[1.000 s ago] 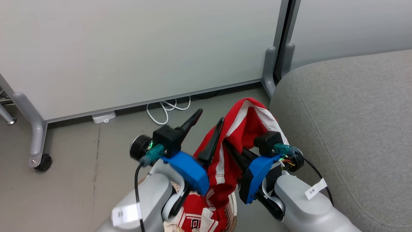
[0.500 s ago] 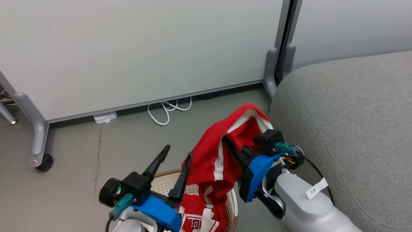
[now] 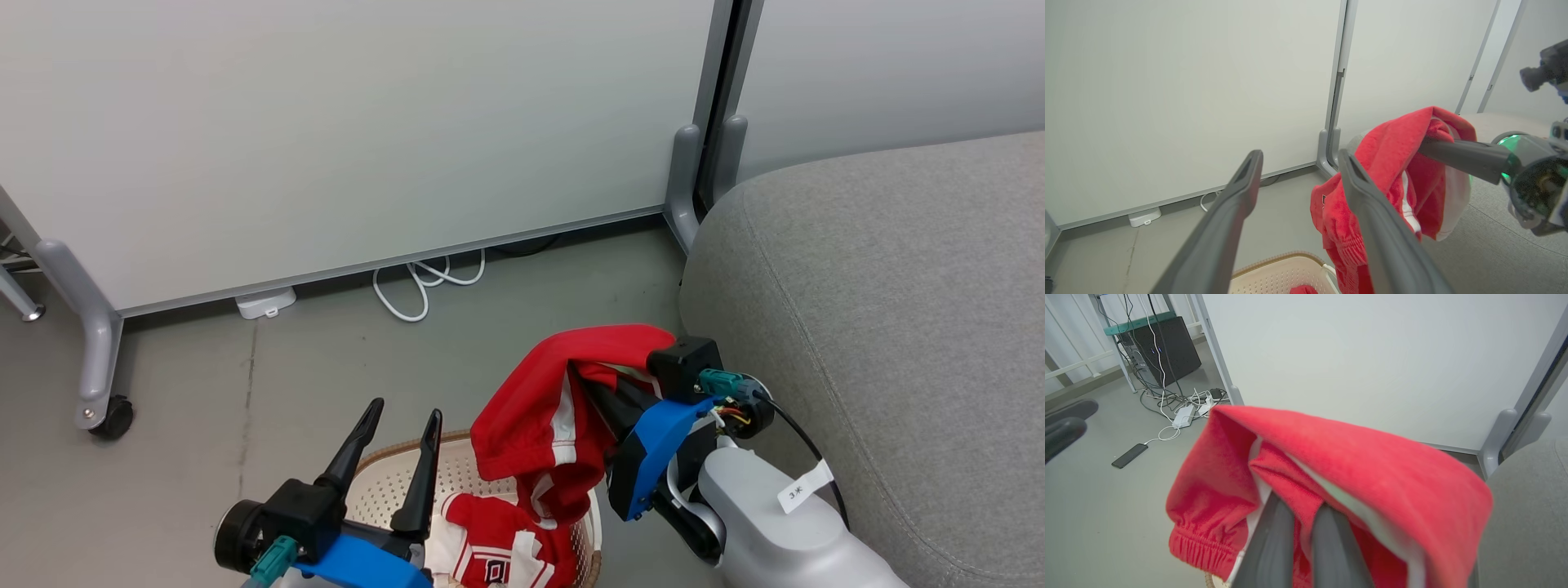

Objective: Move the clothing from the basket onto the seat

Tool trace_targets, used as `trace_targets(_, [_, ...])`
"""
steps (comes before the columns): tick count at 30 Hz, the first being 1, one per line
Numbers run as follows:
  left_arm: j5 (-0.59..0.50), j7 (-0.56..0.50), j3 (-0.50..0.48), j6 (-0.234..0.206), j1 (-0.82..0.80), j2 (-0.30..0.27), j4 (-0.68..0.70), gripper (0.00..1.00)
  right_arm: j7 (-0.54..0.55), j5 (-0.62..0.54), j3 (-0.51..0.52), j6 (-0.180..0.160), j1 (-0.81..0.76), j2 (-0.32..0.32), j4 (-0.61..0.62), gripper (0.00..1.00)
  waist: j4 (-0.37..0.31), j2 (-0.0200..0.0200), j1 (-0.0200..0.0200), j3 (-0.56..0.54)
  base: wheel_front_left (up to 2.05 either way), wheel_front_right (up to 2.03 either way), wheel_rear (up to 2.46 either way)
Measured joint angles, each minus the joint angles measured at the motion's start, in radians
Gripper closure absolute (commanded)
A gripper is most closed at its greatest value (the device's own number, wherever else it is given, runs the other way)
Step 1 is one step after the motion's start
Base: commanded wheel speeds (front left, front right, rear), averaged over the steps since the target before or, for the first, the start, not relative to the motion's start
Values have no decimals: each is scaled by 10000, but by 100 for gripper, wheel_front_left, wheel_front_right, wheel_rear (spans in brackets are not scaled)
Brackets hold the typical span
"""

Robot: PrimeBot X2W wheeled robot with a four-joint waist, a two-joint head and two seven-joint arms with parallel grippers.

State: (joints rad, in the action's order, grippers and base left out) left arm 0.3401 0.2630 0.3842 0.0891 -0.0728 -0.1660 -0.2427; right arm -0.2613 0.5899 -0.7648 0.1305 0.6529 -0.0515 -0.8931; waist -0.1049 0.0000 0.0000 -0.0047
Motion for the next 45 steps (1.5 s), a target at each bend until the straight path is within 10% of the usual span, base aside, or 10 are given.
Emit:
trace_targets(17, [-606, 0, -779, 347, 149, 489, 48, 0, 0, -125, 295, 2, -37, -21, 73, 100, -582, 0, 0, 80, 0, 0, 0])
trace_targets(45, [-953, 0, -849, 407, -181, 407, 194, 0, -12, -690, 1540, 0, -308, -334, 506, 100, -4277, 0, 0, 892, 0, 0, 0])
